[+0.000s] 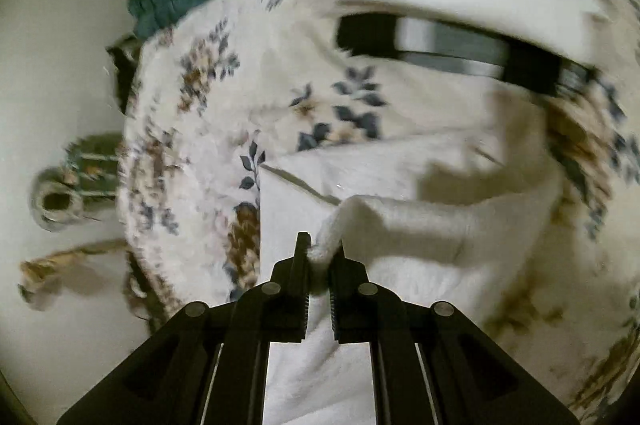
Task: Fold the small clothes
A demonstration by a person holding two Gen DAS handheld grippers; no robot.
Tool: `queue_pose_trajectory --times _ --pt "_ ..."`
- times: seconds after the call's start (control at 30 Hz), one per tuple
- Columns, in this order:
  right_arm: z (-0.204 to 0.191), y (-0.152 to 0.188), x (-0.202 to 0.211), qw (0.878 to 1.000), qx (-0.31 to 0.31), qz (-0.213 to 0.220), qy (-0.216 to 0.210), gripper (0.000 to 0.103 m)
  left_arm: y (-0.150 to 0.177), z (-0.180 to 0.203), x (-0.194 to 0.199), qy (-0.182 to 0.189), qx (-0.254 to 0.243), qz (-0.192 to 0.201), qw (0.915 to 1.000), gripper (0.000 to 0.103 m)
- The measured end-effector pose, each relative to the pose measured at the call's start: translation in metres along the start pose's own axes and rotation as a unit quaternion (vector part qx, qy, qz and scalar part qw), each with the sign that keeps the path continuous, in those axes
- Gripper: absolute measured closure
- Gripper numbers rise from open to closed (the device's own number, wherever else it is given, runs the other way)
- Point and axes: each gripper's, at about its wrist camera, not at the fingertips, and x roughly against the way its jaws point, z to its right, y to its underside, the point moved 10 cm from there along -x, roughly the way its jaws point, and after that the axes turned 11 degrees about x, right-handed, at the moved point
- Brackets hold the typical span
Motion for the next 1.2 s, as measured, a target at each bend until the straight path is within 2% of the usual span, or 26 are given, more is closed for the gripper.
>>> queue_pose_trajectory --times 0.2,0.33,0.37,0.4,0.43,0.47,0.5,0.53,0.63,0.7,0.8,0.87,0.9,0.93,0.97,1.03,1.07,1.2 --pt "-0.052 -0.032 -0.098 0.995 0.032 -0.052 0.076 0.095 -0.044 -0.064 -0.031 -0.009 0.014 -0.034 0.9993 0.097" --pt "-0.060 -0.033 -0.150 0.989 0.029 -0.094 0.107 0.093 -0.054 -0.085 -0.053 0.014 0.008 -0.094 0.9955 0.089" --pt "-0.061 -0.029 -0.157 0.989 0.011 -0.102 0.103 0.089 -0.055 -0.087 -0.054 0.018 0.005 -0.102 0.9946 0.081" --pt "-0.061 -0.026 -0.157 0.990 0.000 -0.101 0.098 0.078 -0.056 -0.089 -0.053 0.022 -0.002 -0.109 0.9937 0.073" --pt "-0.064 -0.019 -0.153 0.992 -0.008 -0.097 0.083 0.071 -0.058 -0.092 -0.051 0.022 -0.006 -0.112 0.9934 0.054" --pt "-0.068 -0.008 -0.143 0.994 -0.011 -0.091 0.065 0.060 -0.060 -0.094 -0.047 0.028 -0.007 -0.113 0.9932 0.044" --pt "-0.071 0.005 -0.131 0.995 -0.011 -0.085 0.057 0.052 -0.061 -0.096 -0.044 0.036 -0.006 -0.114 0.9928 0.043" --pt "-0.073 0.018 -0.119 0.996 -0.008 -0.079 0.052 0.050 -0.062 -0.096 -0.042 0.039 -0.006 -0.119 0.9921 0.043" --pt "-0.070 0.082 -0.076 0.997 -0.012 -0.062 0.051 0.045 -0.057 -0.098 -0.045 0.024 -0.025 -0.134 0.9904 0.043" --pt "-0.062 0.149 -0.054 0.996 -0.034 -0.068 0.055 0.043 -0.049 -0.095 -0.050 0.014 -0.045 -0.142 0.9887 0.043" --pt "-0.044 0.247 -0.043 0.990 -0.075 -0.098 0.062 0.043 -0.036 -0.087 -0.058 0.004 -0.066 -0.150 0.9865 0.044" --pt "-0.032 0.319 -0.052 0.983 -0.121 -0.127 0.055 0.043 -0.027 -0.083 -0.063 -0.008 -0.081 -0.147 0.9858 0.048" --pt "-0.028 0.355 -0.061 0.978 -0.149 -0.141 0.041 0.043 -0.025 -0.081 -0.066 -0.008 -0.085 -0.145 0.9858 0.056" --pt "-0.024 0.380 -0.068 0.974 -0.171 -0.149 0.031 0.043 -0.022 -0.079 -0.066 -0.011 -0.088 -0.144 0.9856 0.089" --pt "-0.022 0.406 -0.079 0.969 -0.197 -0.151 0.015 0.043 -0.020 -0.081 -0.067 -0.028 -0.093 -0.139 0.9855 0.096" --pt "-0.022 0.433 -0.091 0.965 -0.227 -0.131 -0.012 0.066 -0.019 -0.078 -0.061 -0.028 -0.091 -0.126 0.9875 0.096" --pt "-0.022 0.446 -0.096 0.962 -0.242 -0.123 -0.019 0.100 -0.020 -0.078 -0.057 -0.030 -0.089 -0.119 0.9884 0.096" --pt "-0.019 0.474 -0.086 0.962 -0.265 -0.068 -0.003 0.100 -0.021 -0.077 -0.036 -0.035 -0.098 -0.103 0.9892 0.097"
